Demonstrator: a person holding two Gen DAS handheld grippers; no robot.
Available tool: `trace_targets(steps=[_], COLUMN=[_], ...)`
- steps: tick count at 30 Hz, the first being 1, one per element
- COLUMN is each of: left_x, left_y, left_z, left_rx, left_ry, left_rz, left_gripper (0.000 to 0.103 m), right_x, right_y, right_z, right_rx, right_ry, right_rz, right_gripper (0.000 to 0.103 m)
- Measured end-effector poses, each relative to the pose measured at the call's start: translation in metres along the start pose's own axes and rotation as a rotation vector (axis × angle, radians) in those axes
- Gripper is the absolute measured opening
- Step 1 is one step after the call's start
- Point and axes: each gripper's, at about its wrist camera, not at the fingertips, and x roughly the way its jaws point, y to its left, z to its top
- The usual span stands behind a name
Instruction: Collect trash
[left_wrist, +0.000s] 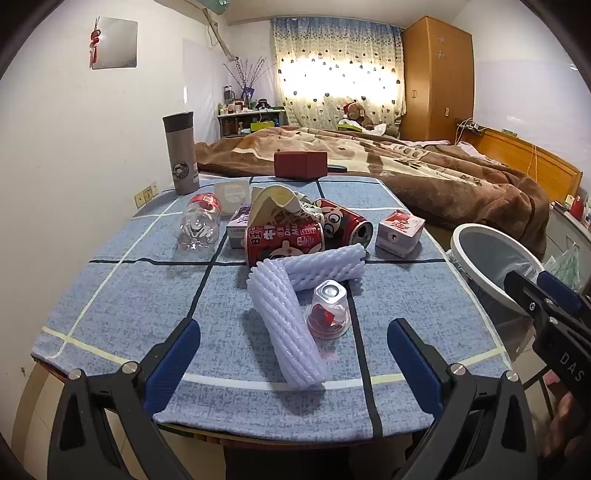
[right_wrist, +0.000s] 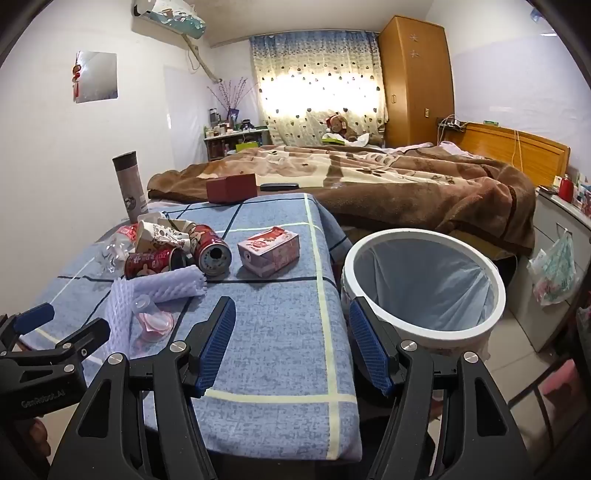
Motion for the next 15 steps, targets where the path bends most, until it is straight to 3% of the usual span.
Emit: trace_targets(steps=[15], left_x=[-0.0021], left_y=[0.0008], left_z=[0.0029], left_rx=[-0.006], left_ry=[0.0], left_rz=[0.001], left_gripper=[0.103], right_x=[-0.0016], right_y=[0.0026], right_z=[0.0002], right_rx=[-0.007], right_ry=[-0.01], right_rz=[0.002], right_gripper=[0.066])
